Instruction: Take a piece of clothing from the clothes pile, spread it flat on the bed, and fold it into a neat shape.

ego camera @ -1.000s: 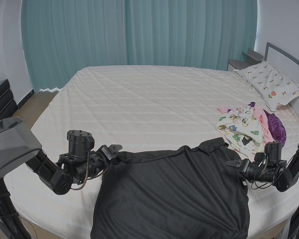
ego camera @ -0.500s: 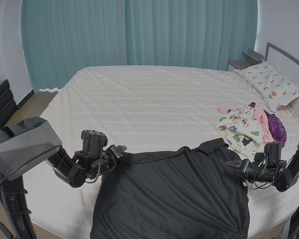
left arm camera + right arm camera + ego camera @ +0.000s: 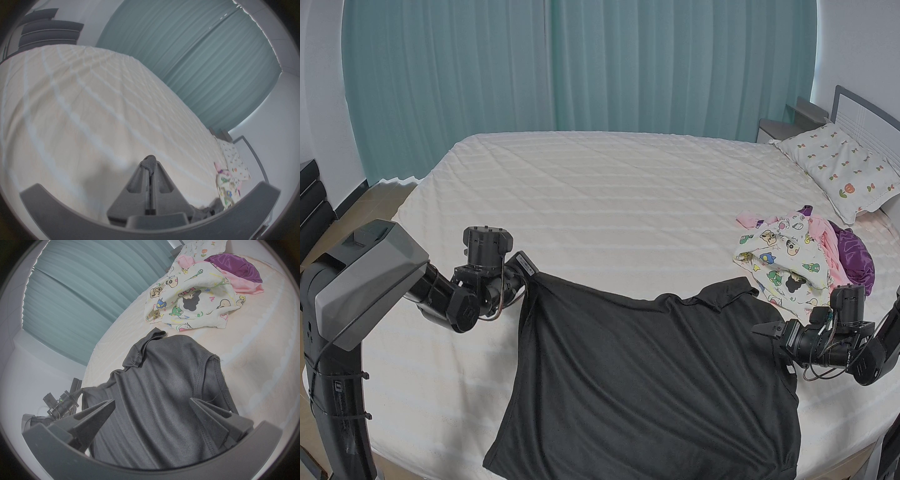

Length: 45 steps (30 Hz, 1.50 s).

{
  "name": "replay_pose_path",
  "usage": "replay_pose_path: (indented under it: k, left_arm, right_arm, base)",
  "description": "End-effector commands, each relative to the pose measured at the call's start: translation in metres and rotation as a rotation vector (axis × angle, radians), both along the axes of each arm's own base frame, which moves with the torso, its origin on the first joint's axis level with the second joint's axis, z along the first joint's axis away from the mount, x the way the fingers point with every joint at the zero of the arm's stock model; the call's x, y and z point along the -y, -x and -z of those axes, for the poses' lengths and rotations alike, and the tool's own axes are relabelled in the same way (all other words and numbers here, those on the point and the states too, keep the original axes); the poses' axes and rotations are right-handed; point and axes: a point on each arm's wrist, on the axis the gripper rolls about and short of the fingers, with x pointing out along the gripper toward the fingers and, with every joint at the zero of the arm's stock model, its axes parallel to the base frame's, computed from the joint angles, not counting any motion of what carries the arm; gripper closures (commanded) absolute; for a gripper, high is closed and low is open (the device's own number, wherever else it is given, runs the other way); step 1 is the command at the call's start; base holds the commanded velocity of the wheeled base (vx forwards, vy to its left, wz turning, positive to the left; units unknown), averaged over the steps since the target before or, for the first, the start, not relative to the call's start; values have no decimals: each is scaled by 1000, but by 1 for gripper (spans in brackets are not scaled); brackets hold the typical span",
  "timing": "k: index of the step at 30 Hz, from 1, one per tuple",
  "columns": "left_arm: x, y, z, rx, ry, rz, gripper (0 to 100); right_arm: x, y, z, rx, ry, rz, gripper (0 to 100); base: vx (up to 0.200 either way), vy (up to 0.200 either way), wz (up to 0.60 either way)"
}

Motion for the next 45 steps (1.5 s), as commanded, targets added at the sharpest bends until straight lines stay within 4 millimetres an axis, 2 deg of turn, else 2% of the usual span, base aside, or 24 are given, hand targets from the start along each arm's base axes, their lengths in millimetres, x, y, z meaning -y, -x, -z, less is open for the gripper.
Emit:
replay_pose_path:
  k: [1, 3, 11, 18, 19, 27, 30, 31, 33, 39, 42, 45]
  left_arm:
    - [-35, -37, 0, -1, -23, -127, 100]
    - [-46, -43, 4, -38, -33, -154, 100]
    - [-59, -48, 21, -73, -71, -169, 100]
    - [-73, -49, 21, -75, -77, -201, 100]
    - [-75, -49, 21, -77, -78, -204, 0]
    - [-79, -45, 16, -79, -65, -213, 0]
    - [-80, -30, -9, -55, -24, -210, 0]
    - [-80, -29, -10, -55, -21, -209, 0]
    - [-81, -13, -22, -56, 20, -179, 0]
    - [-81, 46, -57, -88, 222, -114, 0]
    - [-79, 76, -59, -139, 299, -69, 0]
    - [-77, 99, -53, -161, 313, -37, 0]
  right_arm:
    - [0, -1, 0, 1, 0, -1, 0]
    - [0, -1, 1, -1, 1, 0, 0]
    - [0, -2, 1, 0, -1, 1, 0]
    - [0, -3, -1, 14, -2, 5, 0]
    - [0, -4, -1, 24, -2, 5, 0]
    - [-3, -11, -11, 102, -88, 47, 0]
    - [-12, -23, -11, 107, -146, 53, 0]
    - [-12, -24, -11, 108, -148, 52, 0]
    - [-25, -36, -7, 101, -163, 53, 0]
    - [-85, -80, -4, 180, -121, 89, 0]
    - [-115, -97, -3, 181, -107, 67, 0]
    - [-132, -117, 3, 147, -90, 75, 0]
  base:
    - [0, 0, 0]
    - [0, 0, 0]
    - [0, 0, 0]
    - [0, 0, 0]
    - [0, 0, 0]
    - [0, 0, 0]
    - [0, 0, 0]
    - [0, 0, 0]
    - [0, 0, 0]
    - [0, 0, 0]
    - [0, 0, 0]
    - [0, 0, 0]
